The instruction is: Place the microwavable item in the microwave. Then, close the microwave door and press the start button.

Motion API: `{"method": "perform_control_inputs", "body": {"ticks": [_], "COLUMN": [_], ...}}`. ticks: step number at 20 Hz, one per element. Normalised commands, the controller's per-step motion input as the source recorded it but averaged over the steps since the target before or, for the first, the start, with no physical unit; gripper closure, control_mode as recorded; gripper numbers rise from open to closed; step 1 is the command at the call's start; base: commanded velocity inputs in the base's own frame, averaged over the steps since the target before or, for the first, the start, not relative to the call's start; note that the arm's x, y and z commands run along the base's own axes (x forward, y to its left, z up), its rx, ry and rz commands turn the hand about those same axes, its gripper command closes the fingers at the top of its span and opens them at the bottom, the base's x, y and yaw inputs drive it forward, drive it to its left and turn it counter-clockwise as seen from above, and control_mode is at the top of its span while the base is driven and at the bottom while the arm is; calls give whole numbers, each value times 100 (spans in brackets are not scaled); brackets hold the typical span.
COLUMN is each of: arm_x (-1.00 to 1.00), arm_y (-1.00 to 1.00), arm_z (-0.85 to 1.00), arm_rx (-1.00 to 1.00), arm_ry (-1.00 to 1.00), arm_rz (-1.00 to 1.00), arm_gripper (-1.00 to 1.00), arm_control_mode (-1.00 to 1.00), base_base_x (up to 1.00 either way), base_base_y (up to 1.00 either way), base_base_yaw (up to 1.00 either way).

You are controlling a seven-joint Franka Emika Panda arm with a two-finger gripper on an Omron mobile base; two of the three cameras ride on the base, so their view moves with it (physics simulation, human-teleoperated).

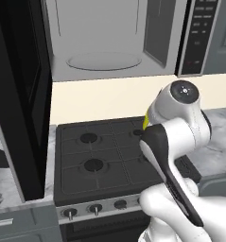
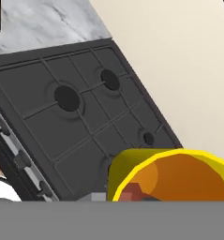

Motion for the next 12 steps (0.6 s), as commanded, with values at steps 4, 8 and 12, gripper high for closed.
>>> {"method": "perform_control_inputs", "body": {"ticks": [4,8,12], "arm_x": [0,0,8], "arm_y": [0,0,1], "arm_z": [60,75,70], "arm_rx": [0,-3,-3], "arm_ry": [-13,-16,-16], "arm_rz": [7,3,0], "arm_gripper": [100,100,100], "arm_control_mode": [-100,-100,-100], "base_base_x": [0,0,0], "base_base_y": [0,0,0], "base_base_yaw": [0,0,0]}}
